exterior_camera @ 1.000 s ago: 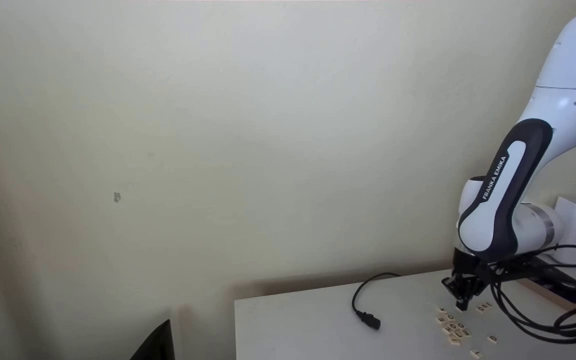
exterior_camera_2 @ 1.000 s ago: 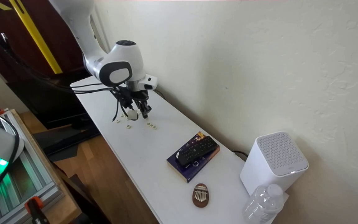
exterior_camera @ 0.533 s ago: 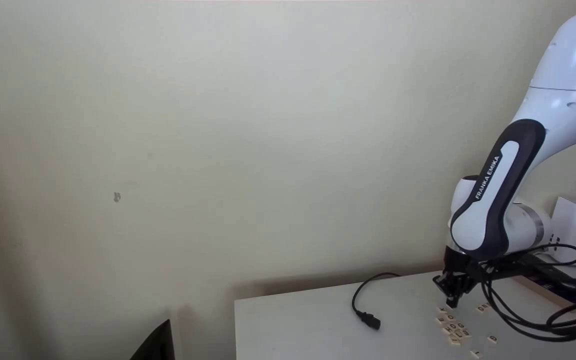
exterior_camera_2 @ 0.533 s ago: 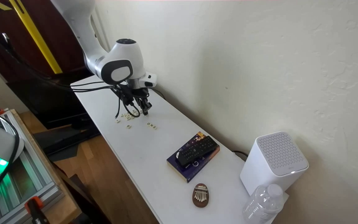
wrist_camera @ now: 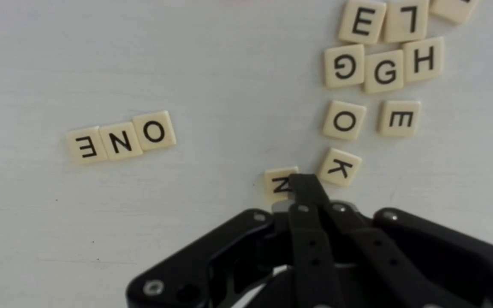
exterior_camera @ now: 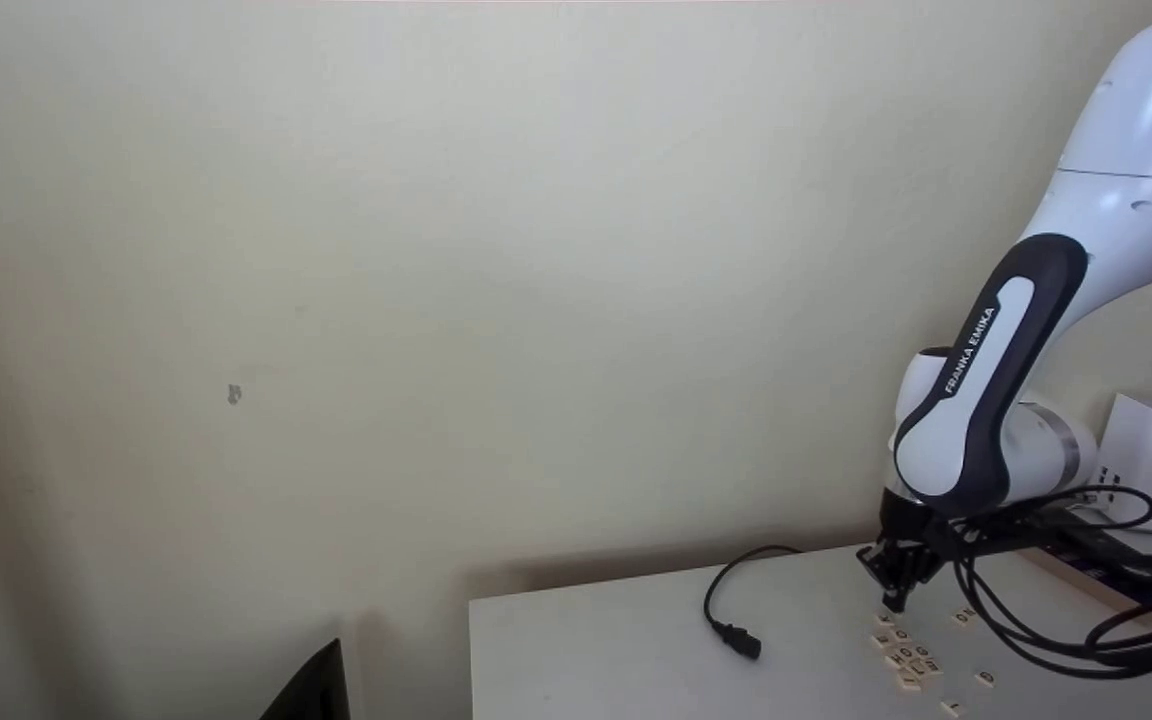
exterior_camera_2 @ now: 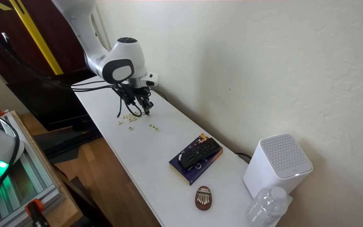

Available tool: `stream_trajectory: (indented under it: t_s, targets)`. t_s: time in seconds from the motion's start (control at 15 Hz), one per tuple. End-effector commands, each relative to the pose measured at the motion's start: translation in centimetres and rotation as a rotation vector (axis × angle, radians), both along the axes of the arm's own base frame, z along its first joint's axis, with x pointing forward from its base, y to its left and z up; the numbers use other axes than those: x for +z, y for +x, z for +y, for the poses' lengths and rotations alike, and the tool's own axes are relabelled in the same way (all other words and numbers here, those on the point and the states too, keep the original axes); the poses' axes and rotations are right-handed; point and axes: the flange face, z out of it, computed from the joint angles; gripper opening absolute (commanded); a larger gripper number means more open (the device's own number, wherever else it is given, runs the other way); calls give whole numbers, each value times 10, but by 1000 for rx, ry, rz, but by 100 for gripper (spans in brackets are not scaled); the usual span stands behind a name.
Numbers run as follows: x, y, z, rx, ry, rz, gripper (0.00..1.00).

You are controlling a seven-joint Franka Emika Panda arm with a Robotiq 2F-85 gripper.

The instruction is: Replace the z tile letter with the l tile letter

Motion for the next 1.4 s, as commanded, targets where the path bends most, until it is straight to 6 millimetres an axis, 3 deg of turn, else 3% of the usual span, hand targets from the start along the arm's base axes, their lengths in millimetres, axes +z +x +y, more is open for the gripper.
stream_trajectory:
  t_s: [0.0,0.73,1.33]
  targets:
    - [19,-9,3,0,8,-18,0]
    - [24,-49,29,142,16,187,0]
    - [10,-56,55,229,47,226,0]
